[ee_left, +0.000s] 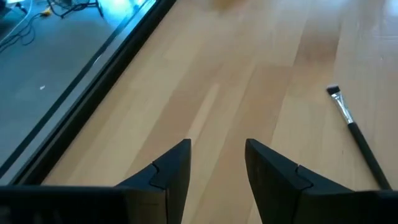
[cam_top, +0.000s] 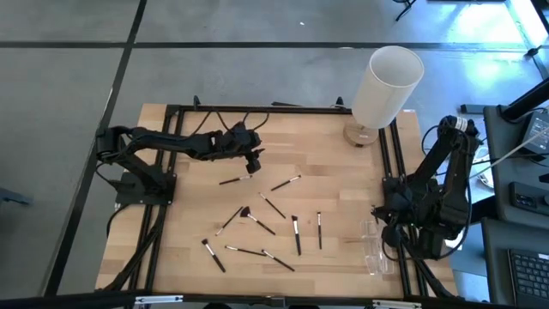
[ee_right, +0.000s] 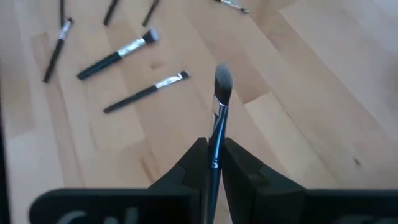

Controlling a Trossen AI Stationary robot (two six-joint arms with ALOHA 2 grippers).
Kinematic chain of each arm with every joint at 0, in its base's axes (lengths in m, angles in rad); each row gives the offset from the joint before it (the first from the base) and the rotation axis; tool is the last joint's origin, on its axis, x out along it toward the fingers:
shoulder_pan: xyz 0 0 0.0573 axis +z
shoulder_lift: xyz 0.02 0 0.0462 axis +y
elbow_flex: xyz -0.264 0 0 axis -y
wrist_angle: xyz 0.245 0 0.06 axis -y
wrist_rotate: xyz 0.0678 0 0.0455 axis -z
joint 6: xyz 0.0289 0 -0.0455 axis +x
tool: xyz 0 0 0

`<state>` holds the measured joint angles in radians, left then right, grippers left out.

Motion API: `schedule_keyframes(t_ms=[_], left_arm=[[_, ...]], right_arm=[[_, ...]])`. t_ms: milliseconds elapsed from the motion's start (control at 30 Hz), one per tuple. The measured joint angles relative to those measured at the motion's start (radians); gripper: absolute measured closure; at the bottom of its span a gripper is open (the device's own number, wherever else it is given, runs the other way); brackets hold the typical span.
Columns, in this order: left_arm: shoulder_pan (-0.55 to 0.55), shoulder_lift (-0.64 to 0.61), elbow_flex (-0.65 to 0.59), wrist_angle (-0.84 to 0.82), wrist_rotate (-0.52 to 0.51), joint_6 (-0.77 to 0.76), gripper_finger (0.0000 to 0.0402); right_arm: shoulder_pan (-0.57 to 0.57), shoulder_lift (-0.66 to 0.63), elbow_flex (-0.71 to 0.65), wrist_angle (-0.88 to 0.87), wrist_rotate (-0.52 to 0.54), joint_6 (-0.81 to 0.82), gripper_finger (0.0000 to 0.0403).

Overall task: Put items in baskets/containers
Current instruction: Put the foundation brush into the left section of the transparent organizer

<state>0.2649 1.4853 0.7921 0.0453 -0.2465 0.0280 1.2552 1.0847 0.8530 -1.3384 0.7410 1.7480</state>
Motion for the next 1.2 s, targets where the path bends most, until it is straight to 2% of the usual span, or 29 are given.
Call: schedule_keyframes(t_ms=[233,333,567,800,967,1100,1200], left_arm=[[-0.03,0.0,0.0,-0.005,-0.031,-0.007,0.0254],[-0.035,0.0,0.0,-0.005,-0.033,-0.008,0.0254],[-0.035,0.0,0.0,-0.004,-0.073,-0.018,0.0254],[-0.035,0.0,0.0,0.004,-0.076,-0.018,0.0254],[-0.035,0.0,0.0,0.004,-0.076,-0.016,0.0254],[-0.035,0.0,0.0,0.01,-0.076,-0.014,0.0254],[-0.035,0.0,0.0,0.011,-0.074,-0.014,0.0254]], right_arm=[[0.0,0.0,-0.103,0.102,-0.053,0.034,0.036],[0.0,0.0,-0.117,0.137,-0.066,0.034,0.036],[-0.023,0.0,-0.123,0.133,-0.181,0.053,0.0354],[-0.051,0.0,-0.123,0.13,-0.194,0.047,0.0311],[-0.089,0.0,-0.086,0.046,-0.26,0.076,0.0281],[-0.125,0.0,0.033,-0.071,-0.224,0.06,0.0276],[-0.146,-0.001,0.139,-0.119,-0.083,-0.03,0.0278]])
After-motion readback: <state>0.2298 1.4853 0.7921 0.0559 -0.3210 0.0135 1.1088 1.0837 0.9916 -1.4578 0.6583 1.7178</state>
